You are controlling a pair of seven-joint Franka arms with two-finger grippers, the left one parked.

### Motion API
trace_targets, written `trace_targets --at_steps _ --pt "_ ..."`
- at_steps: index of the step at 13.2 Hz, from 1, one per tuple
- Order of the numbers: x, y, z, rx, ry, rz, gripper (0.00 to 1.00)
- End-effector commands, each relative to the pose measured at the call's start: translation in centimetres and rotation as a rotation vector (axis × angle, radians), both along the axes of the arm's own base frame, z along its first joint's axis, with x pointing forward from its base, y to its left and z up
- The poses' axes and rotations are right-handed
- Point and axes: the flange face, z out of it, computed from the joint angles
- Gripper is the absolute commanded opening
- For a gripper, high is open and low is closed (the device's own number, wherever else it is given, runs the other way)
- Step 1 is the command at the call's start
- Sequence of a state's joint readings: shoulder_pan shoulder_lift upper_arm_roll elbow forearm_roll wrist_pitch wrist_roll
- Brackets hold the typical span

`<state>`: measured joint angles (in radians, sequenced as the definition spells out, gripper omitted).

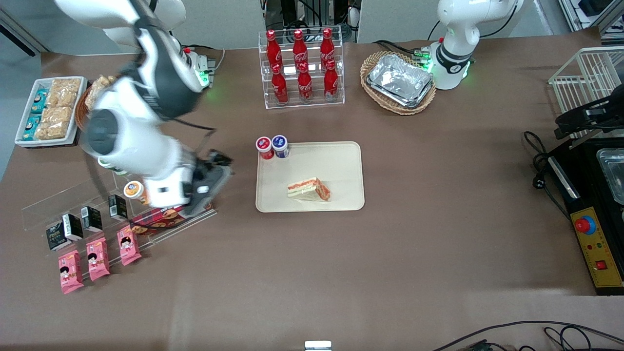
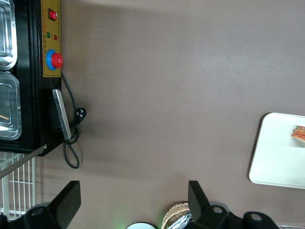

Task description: Place sandwich on tray

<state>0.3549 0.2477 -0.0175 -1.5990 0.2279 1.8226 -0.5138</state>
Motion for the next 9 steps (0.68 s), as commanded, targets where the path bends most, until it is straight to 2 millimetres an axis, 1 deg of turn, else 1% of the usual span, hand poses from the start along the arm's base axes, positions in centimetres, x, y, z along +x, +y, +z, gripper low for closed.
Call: trace_targets --at_steps 1,2,3,4,5,6,7,8,9 --pt "-0.5 -10.2 5.0 0.023 0.034 -0.160 1.00" --pt "-1.0 -14.4 6.9 0.024 0.036 -0.222 1.00" --pt "-1.2 -17.9 7.9 0.019 0.041 -0.277 1.00" --pt "-1.5 -22.0 8.7 0.016 0.039 -0.343 1.00" --pt "-1.6 -25.2 10.3 0.015 0.024 -0.398 1.00" --pt "-1.9 -27.7 11.7 0.009 0.014 -0.439 1.00" --pt "-2.2 -30.0 12.5 -0.013 0.004 -0.476 1.00" --pt "-2.4 -31.5 12.5 -0.041 0.001 -0.499 1.00" --pt "-2.7 -32.4 12.5 -0.061 0.000 -0.511 1.00"
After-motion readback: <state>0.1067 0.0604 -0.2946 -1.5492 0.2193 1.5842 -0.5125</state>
